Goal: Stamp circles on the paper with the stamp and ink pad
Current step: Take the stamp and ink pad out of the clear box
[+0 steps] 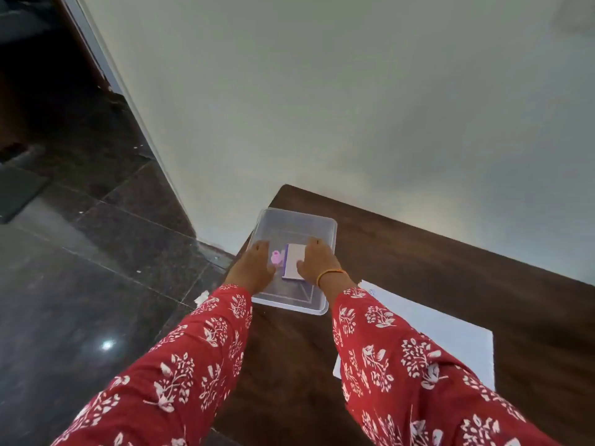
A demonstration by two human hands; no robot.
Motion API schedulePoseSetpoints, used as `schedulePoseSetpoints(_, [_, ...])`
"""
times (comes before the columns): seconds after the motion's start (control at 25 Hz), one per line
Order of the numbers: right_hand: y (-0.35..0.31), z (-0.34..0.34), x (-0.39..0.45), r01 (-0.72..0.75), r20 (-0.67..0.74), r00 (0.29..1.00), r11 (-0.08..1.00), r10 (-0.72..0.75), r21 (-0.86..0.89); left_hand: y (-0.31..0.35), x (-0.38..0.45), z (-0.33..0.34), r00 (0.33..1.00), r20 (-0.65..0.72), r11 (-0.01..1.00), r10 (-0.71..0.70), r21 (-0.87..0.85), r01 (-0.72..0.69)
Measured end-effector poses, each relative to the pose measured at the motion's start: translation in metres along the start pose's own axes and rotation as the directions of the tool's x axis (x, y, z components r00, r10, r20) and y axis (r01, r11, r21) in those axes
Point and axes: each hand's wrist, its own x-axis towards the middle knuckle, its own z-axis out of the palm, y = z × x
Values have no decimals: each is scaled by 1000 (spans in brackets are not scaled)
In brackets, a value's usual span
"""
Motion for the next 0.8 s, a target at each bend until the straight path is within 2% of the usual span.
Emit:
schedulePoseSetpoints(0.08, [1, 17, 14, -127, 28, 992, 985, 125, 116, -7, 14, 14, 999, 27, 996, -39, -74, 41])
schedulePoseSetpoints(0.2, [3, 41, 32, -265, -17, 962, 950, 272, 162, -14, 31, 38, 998, 44, 990, -45, -130, 51])
schedulePoseSetpoints(0.32, [-2, 47, 43, -298, -72, 949, 946, 308, 130, -19, 45, 47, 1000, -28, 993, -14, -119, 11])
schedulePoseSetpoints(0.48, [-2, 44, 57, -391, 29, 917, 882, 397, 262, -21, 57, 46, 996, -94, 997, 7, -76, -14])
schedulePoseSetpoints(0.68, [-1, 35, 48, -470, 161, 876, 736, 454, 487, -13, 56, 38, 998, -68, 998, -8, -66, 4])
schedulePoseSetpoints(0.8, [-1, 21, 32, -485, 173, 861, 671, 478, 560, 1, 46, 24, 996, -62, 986, -59, -158, 48])
